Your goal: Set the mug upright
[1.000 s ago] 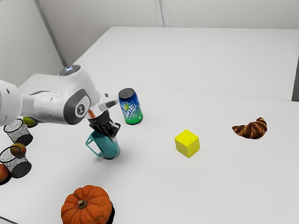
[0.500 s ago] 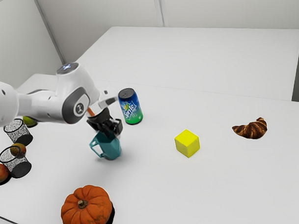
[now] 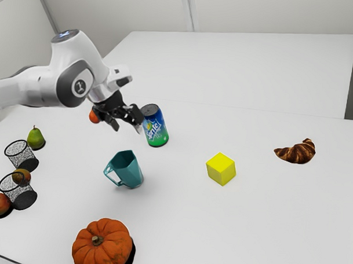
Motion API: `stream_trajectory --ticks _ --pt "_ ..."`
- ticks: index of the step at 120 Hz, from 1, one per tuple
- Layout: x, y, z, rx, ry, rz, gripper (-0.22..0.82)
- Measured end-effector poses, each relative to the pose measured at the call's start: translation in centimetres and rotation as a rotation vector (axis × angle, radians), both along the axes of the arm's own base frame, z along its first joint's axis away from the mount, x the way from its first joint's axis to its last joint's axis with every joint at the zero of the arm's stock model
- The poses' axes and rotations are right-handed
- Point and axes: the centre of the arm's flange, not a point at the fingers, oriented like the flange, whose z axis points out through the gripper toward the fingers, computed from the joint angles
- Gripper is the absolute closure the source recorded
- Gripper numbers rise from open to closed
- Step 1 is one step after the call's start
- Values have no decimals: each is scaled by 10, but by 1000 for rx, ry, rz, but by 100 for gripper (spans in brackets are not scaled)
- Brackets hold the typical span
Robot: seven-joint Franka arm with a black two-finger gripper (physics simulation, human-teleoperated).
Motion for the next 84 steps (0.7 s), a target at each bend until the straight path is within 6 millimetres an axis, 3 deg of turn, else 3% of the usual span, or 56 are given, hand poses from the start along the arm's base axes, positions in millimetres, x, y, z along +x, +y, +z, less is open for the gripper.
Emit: stream_trajectory --ticks 31,53,84 --pt "10 -2 61 -6 60 -19 4" --pt "26 -4 92 -9 88 -37 3" --pt "34 -5 111 0 135 -53 3"
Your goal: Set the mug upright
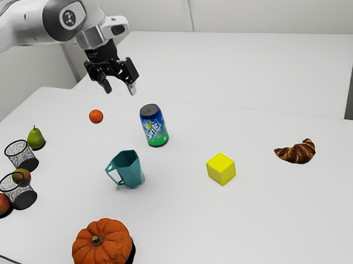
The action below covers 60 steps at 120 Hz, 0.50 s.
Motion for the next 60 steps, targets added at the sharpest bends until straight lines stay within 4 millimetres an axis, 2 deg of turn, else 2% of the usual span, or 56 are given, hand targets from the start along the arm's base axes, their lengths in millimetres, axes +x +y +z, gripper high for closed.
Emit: stream_trajectory --ticks 60 --pt "-5 0 -3 8 48 -5 2"
